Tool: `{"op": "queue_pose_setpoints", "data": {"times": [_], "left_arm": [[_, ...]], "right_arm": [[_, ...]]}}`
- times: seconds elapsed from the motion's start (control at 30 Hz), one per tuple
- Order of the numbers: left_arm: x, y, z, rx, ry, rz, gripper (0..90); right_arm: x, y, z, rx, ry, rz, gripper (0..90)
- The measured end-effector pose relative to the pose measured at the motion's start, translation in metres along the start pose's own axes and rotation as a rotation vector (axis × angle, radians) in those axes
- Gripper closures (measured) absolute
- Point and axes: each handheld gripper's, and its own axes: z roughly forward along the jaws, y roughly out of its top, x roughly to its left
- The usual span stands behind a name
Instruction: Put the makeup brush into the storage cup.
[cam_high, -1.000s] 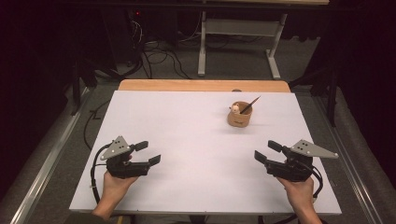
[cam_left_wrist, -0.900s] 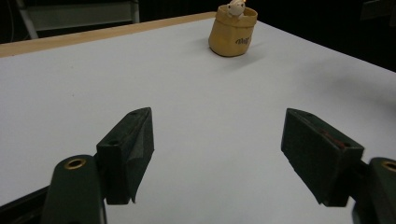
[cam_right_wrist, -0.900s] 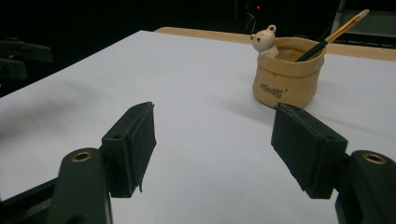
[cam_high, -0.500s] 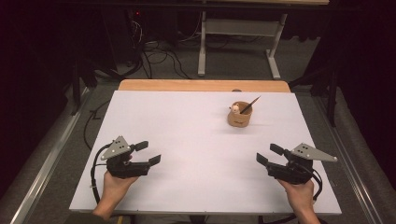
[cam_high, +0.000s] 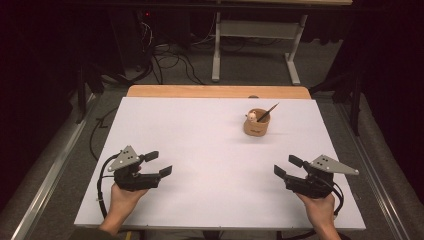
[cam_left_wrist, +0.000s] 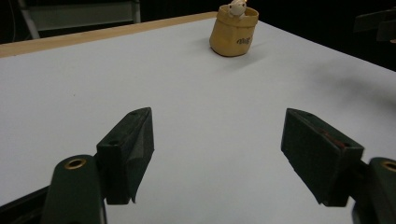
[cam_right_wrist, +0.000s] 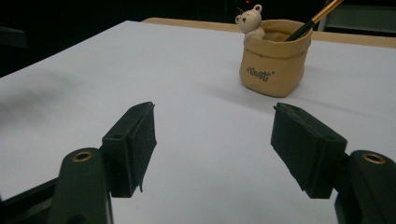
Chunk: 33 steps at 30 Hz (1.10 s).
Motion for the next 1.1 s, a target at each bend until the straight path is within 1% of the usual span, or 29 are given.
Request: {"op": "queue_pose_setpoints", "data": {"times": [0.63,0.8,0.93,1.1], "left_arm": [[0.000,0.000,0.000,0.000,-0.002,0.000,26.3],[0.000,0.000,0.000,-0.004,-0.002,0.000,26.2],[-0.001,0.000,0.000,-0.002,-0.004,0.002,26.2],[-0.001,0.000,0.000,-0.005,-0.004,0.000,26.2]], "right_arm": [[-0.002,-0.007,0.004,0.010,-0.012,0.000,32.8],[-0.005,-0.010,0.005,0.015,-0.024,0.004,32.8],[-0.007,-0.011,0.005,0.008,-0.035,0.016,32.8],[-0.008,-0.013,0.006,0.009,-0.043,0.010,32.8]]}}
